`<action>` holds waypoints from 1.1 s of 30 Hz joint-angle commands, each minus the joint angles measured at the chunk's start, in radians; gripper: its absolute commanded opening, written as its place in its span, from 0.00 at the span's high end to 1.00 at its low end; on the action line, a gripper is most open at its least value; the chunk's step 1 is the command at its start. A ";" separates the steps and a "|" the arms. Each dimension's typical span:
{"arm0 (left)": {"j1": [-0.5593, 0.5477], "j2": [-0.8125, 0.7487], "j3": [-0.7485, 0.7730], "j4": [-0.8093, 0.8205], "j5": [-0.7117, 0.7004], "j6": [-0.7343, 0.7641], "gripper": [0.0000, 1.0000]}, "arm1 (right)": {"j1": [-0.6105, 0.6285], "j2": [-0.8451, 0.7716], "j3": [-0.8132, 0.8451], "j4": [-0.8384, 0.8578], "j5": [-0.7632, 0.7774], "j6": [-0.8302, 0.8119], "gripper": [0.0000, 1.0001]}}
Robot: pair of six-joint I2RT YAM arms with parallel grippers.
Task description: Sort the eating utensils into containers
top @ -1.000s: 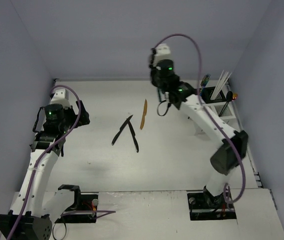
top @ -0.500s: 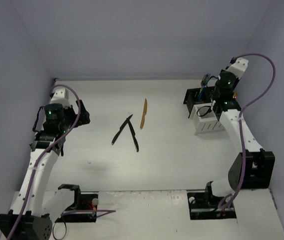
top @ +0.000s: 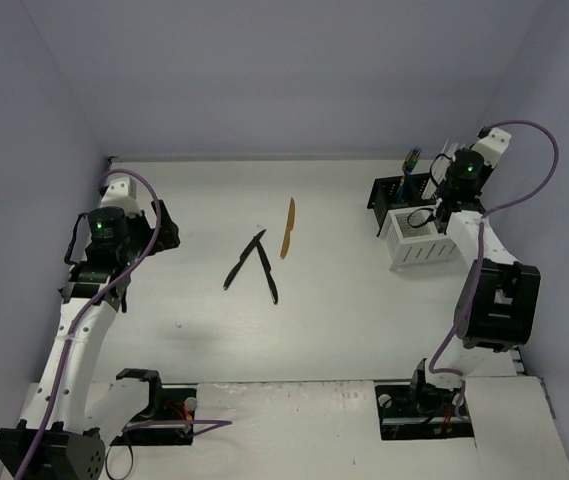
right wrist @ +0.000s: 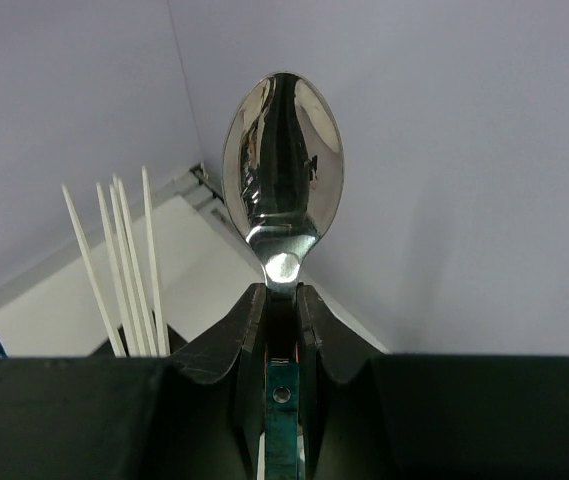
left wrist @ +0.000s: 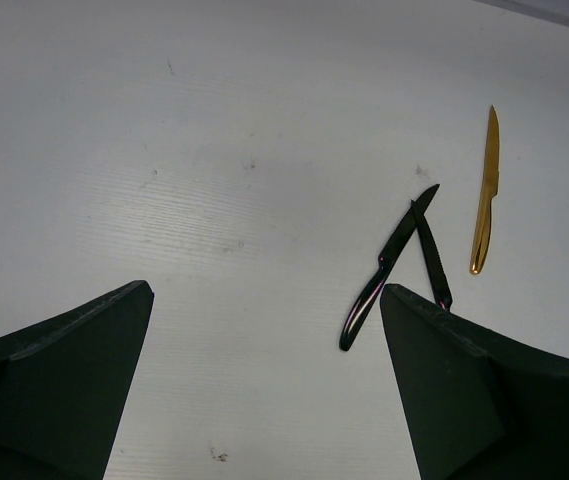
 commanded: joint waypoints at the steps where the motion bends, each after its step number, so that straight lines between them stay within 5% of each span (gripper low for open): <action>1: 0.013 0.008 0.005 0.061 0.014 -0.012 0.03 | -0.001 0.009 -0.048 0.162 -0.002 0.020 0.99; 10: 0.024 0.006 0.004 0.066 0.030 -0.018 0.03 | 0.012 -0.039 -0.161 0.196 -0.044 0.022 0.82; 17: 0.024 -0.008 -0.001 0.073 0.036 -0.021 0.03 | 0.073 -0.141 -0.209 0.181 -0.018 0.010 0.99; 33: 0.024 -0.040 -0.010 0.087 0.036 -0.023 0.03 | 0.128 -0.220 -0.387 0.181 0.066 0.012 0.93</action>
